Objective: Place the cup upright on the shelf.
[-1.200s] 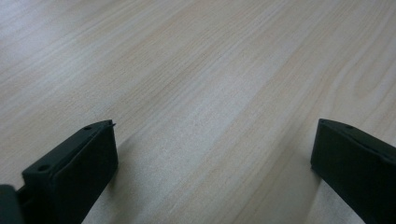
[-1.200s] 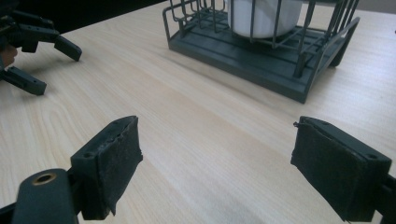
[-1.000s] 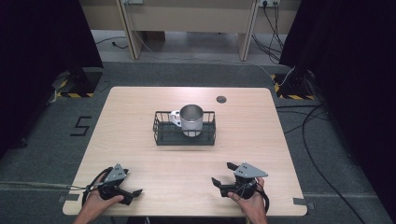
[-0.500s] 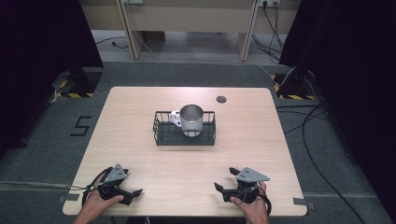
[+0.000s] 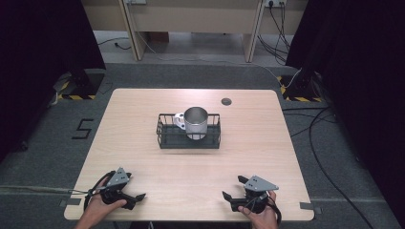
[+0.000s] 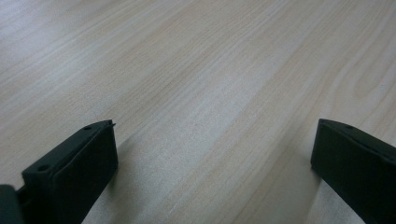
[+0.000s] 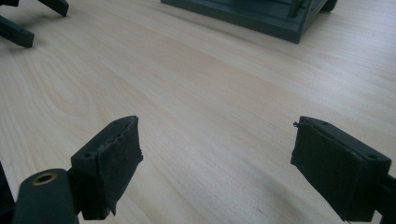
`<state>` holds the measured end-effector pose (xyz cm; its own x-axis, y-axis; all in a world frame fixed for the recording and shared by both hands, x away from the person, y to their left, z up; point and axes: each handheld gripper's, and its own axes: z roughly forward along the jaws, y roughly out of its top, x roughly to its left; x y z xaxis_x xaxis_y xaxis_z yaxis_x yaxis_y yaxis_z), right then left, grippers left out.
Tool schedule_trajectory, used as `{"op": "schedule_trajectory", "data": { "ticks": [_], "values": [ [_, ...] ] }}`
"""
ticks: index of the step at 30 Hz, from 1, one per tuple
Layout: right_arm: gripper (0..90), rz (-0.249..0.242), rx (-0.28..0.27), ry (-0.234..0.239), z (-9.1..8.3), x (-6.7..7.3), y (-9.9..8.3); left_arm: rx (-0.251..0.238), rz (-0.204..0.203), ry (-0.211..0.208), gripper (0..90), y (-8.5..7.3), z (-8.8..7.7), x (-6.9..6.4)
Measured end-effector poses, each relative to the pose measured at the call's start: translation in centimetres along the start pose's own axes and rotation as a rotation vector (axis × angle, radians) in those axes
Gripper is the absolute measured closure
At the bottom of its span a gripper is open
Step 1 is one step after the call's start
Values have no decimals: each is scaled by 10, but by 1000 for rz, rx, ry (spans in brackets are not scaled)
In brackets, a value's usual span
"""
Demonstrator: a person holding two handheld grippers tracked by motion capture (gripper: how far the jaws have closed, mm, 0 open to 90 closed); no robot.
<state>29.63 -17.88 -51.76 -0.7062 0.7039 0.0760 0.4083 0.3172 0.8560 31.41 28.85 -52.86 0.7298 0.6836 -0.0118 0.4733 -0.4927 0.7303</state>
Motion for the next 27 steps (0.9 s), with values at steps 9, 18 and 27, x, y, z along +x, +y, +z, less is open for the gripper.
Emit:
{"op": "schedule_trajectory", "data": {
  "ticks": [9,18,27],
  "values": [
    [153,-6,82,-14,-5,4,-8,0,1,0,0,0,0,0],
    [144,-21,117,-33,-5,4,-19,-1,1,1,0,0,0,0],
    [4,-66,105,-52,-1,12,-25,1,2,0,0,0,0,0]
  ]
}}
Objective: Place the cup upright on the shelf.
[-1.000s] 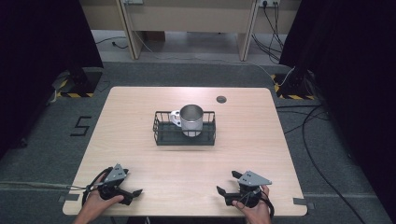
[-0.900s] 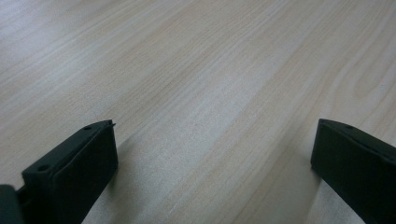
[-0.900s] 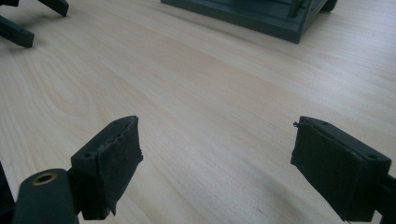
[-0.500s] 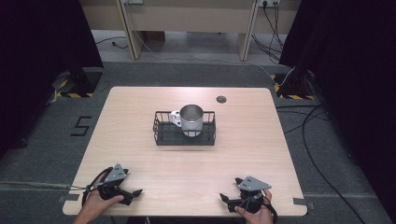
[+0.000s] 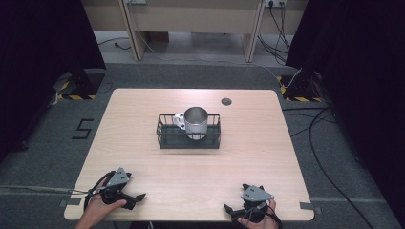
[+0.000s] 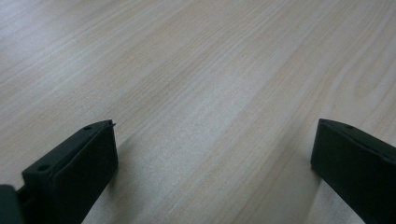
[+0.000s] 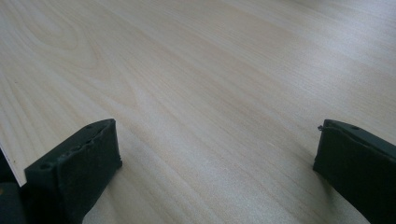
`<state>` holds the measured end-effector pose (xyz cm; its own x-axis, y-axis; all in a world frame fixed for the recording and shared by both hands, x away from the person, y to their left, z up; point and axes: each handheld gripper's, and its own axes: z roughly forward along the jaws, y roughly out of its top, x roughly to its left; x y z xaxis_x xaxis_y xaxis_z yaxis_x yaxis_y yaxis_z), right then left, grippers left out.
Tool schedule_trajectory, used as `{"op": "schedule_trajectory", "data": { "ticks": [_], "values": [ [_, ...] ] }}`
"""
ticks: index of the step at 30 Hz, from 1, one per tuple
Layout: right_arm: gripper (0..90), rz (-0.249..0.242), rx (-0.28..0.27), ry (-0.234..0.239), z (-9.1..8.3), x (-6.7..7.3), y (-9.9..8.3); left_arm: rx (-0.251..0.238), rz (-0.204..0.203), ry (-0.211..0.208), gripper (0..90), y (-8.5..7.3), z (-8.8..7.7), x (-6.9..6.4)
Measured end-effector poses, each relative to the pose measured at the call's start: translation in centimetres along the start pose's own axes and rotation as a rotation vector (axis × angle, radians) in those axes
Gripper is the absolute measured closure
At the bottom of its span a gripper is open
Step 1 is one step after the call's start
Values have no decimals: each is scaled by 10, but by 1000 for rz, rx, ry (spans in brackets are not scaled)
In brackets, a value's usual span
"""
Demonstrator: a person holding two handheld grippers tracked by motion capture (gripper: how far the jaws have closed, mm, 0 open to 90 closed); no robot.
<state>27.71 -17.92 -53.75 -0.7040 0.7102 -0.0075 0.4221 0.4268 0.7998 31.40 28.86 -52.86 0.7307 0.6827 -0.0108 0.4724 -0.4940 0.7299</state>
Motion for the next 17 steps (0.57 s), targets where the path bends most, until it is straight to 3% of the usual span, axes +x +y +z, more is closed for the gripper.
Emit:
{"op": "schedule_trajectory", "data": {
  "ticks": [17],
  "values": [
    [5,-6,-15,10,-1,-1,-2,0,0,0,0,0,0,0]
  ]
}}
